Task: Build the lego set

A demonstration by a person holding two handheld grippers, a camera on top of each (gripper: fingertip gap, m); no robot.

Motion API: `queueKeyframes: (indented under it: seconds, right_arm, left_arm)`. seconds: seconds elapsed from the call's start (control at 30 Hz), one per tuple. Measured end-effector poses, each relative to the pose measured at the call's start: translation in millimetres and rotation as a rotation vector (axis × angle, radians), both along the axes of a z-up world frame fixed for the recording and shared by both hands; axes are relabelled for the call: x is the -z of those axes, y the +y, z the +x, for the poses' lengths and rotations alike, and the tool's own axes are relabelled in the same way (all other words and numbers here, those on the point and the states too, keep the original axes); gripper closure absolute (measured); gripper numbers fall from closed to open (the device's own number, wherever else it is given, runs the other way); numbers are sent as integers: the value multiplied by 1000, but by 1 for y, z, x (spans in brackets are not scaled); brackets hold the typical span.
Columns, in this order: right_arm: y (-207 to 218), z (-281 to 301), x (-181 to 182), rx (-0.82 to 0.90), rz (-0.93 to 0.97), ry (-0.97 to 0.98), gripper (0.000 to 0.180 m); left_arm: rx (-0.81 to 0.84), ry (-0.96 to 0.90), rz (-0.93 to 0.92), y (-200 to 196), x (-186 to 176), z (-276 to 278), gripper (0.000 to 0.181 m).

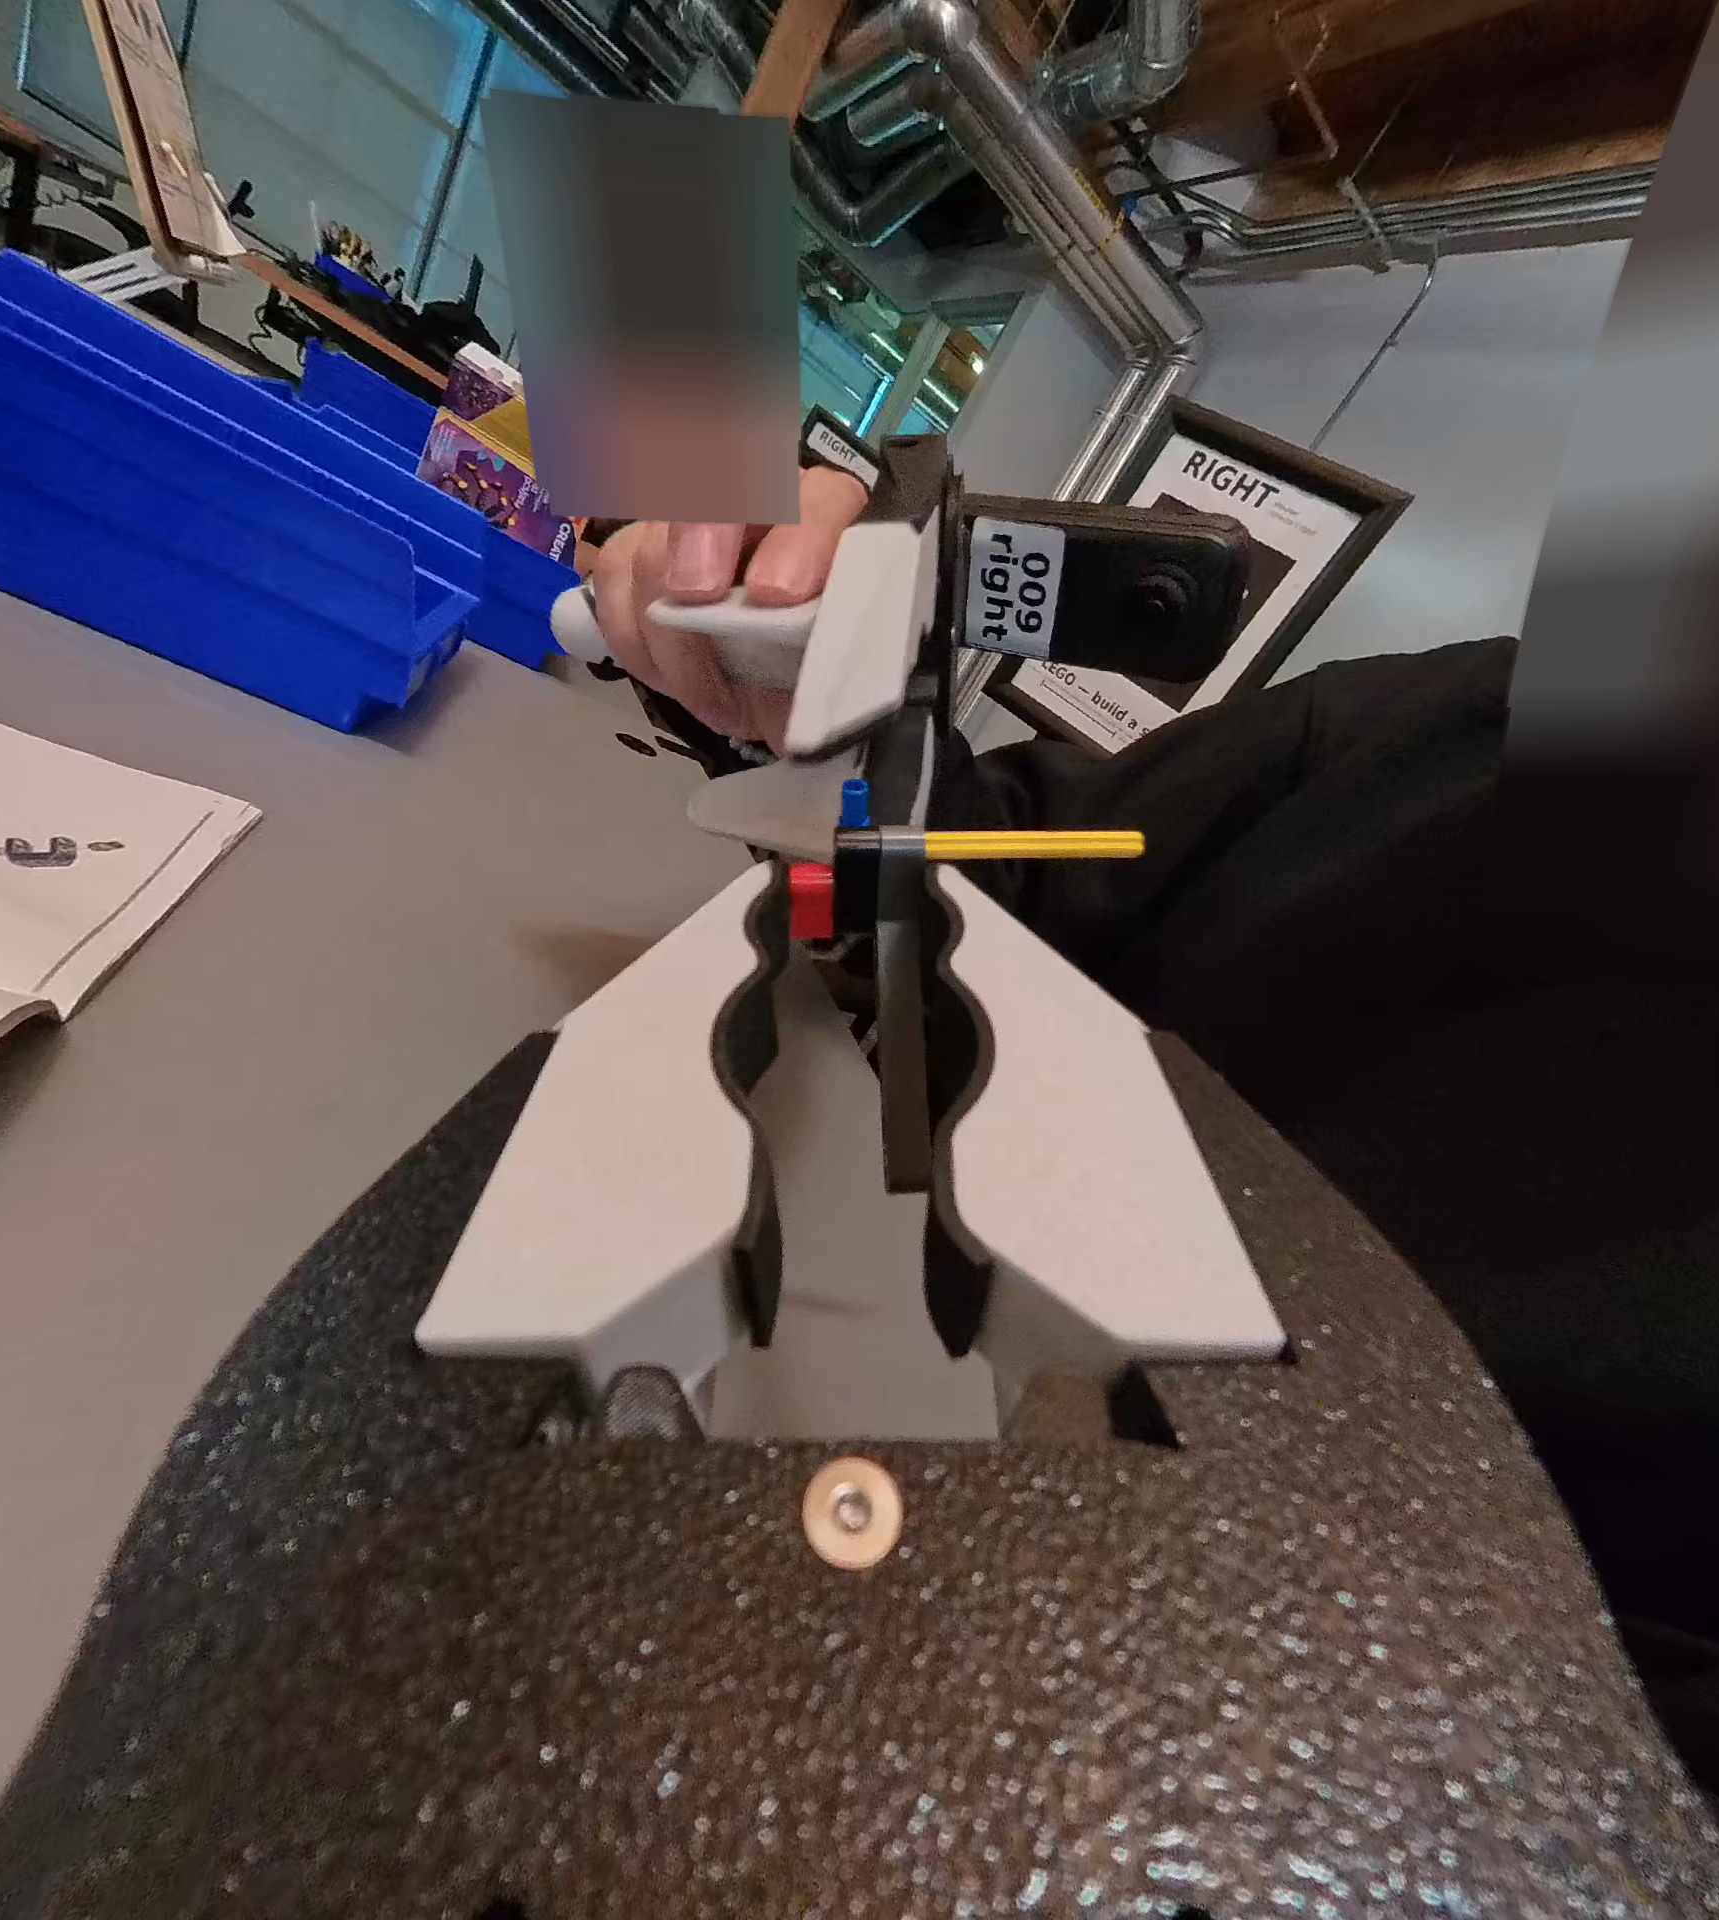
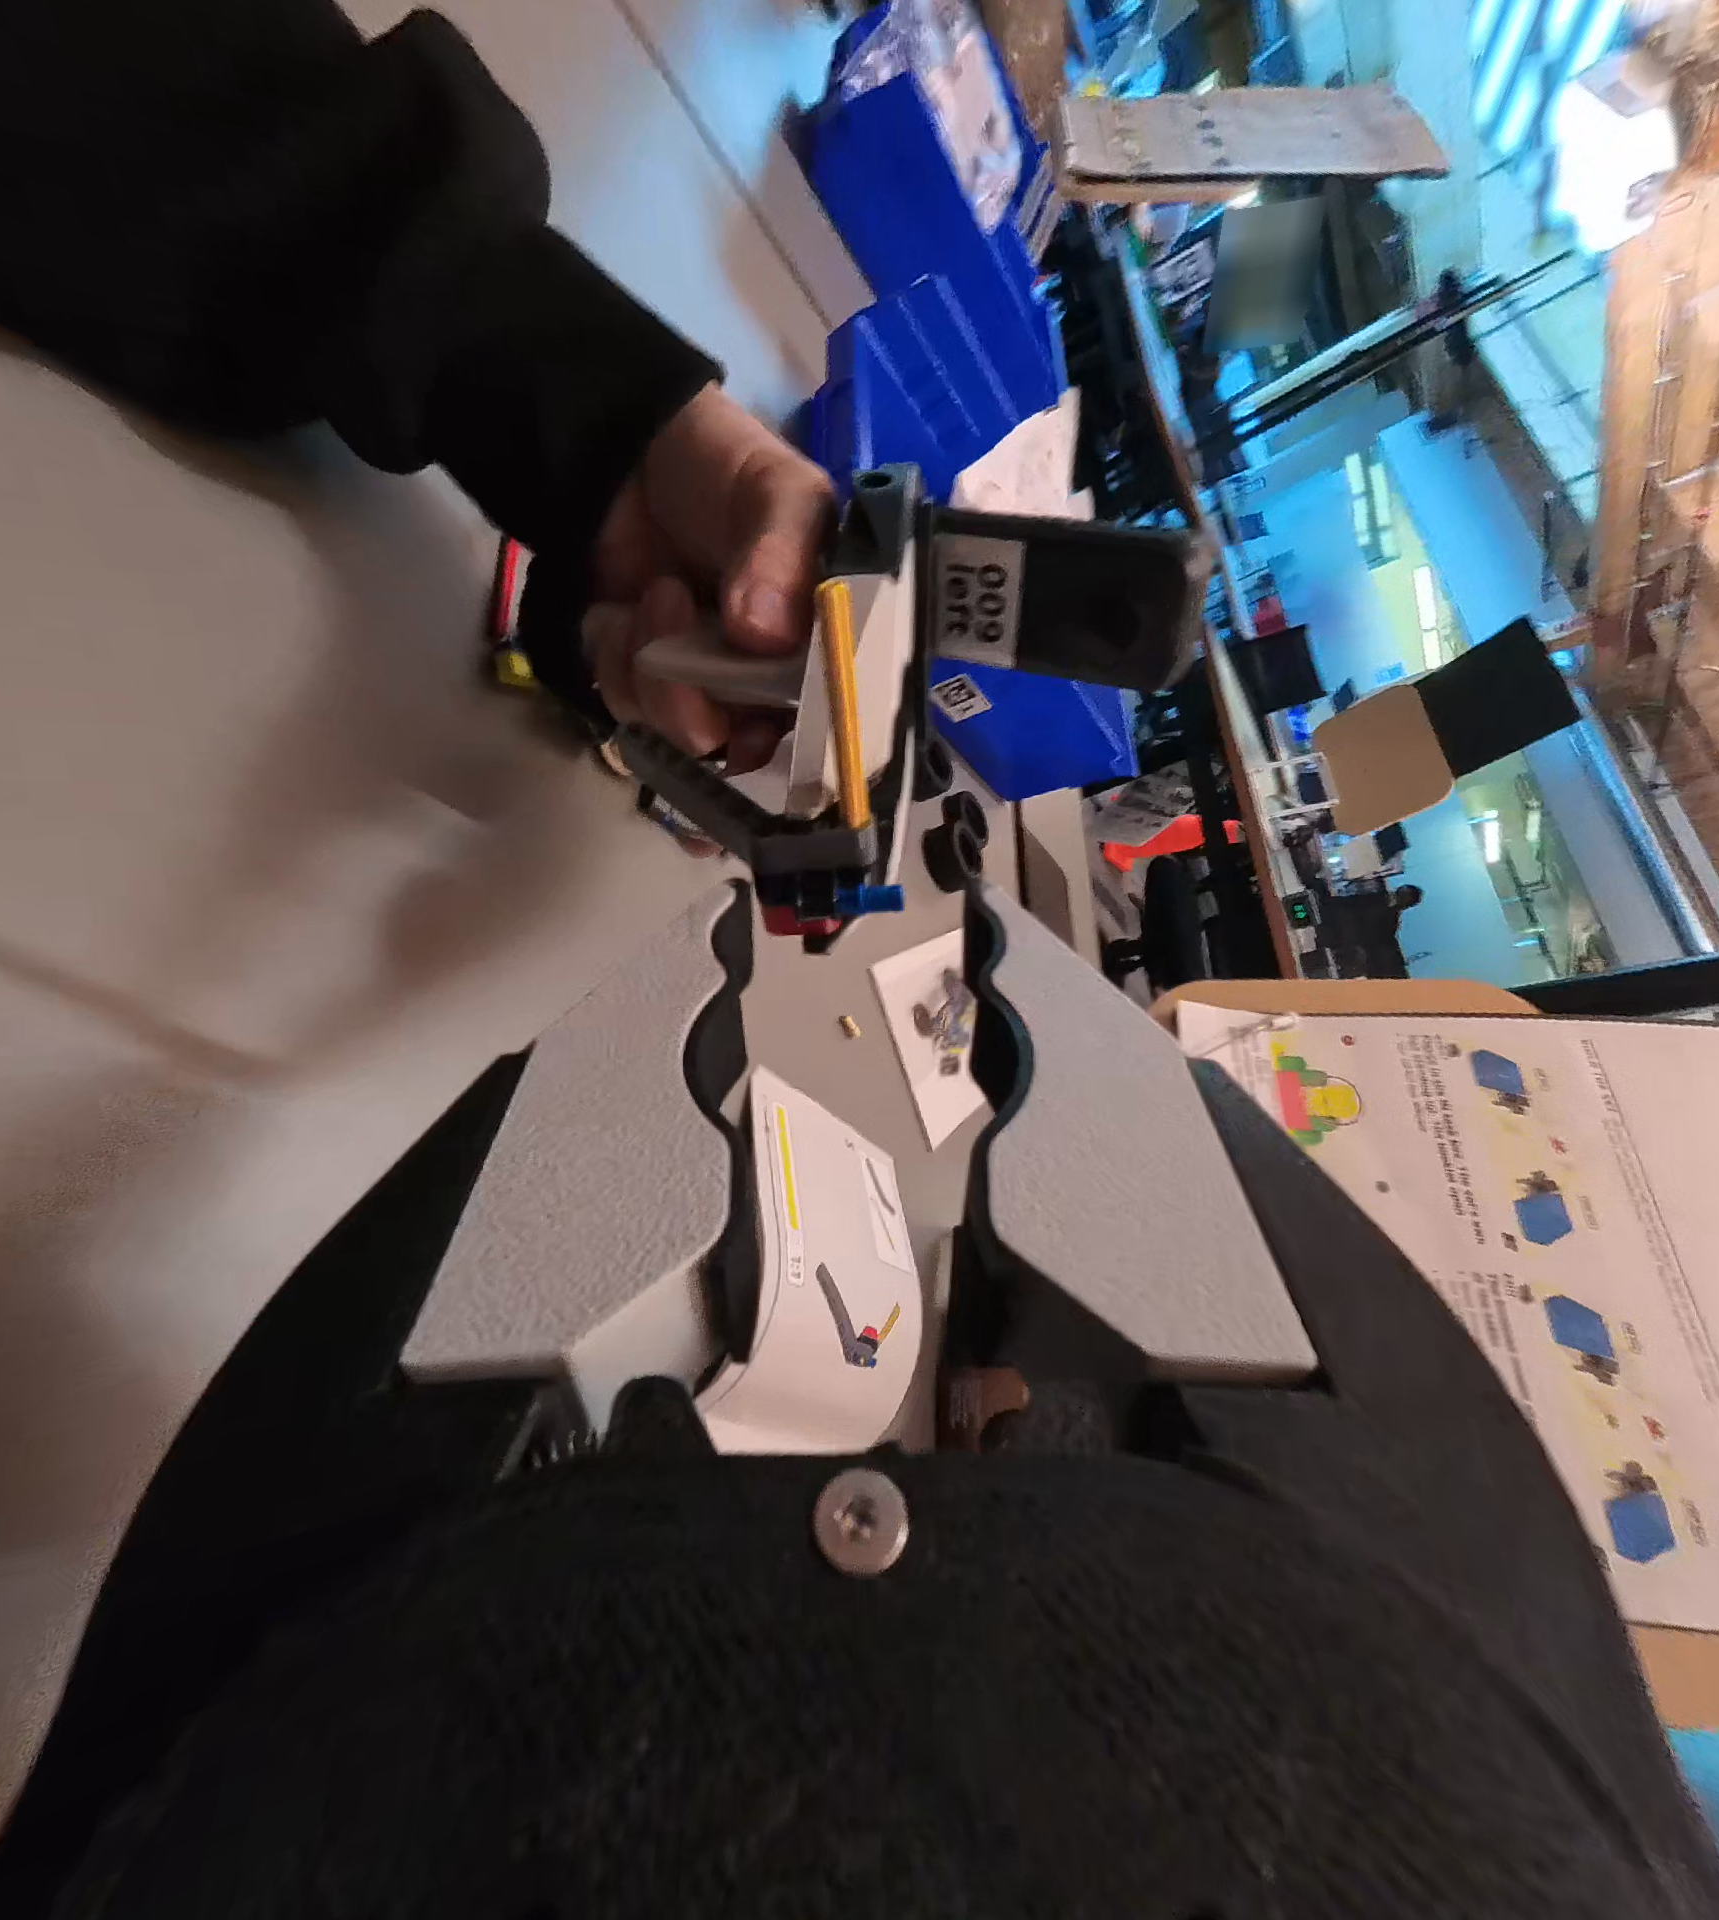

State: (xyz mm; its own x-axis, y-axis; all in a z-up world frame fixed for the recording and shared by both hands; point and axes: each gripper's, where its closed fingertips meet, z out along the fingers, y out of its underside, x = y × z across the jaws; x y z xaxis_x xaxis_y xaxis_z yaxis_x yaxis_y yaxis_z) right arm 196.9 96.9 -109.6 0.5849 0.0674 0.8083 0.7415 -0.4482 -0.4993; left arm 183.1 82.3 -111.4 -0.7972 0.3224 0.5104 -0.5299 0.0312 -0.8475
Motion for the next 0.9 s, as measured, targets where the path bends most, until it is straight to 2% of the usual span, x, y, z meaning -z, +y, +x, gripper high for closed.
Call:
queueKeyframes:
  seconds: [0.1,0.43,0.57,0.83,0.9]
  right_arm:
    - [0,2,8,5,-61,-1,153]
    - [-2,7,5,25,-53,31,154]
    - [-4,14,-1,54,-22,-38,152]
    - [-2,16,0,71,0,44,154]
    - [-3,14,-5,62,25,55,163]
  left_arm:
    - [-6,5,2,1,0,1,158]
    - [-6,116,-42,-1,-5,8,158]
    - [-29,194,-69,0,-7,17,159]
    - [-25,230,-79,3,-7,20,158]
    - [-14,231,-89,4,-9,18,158]
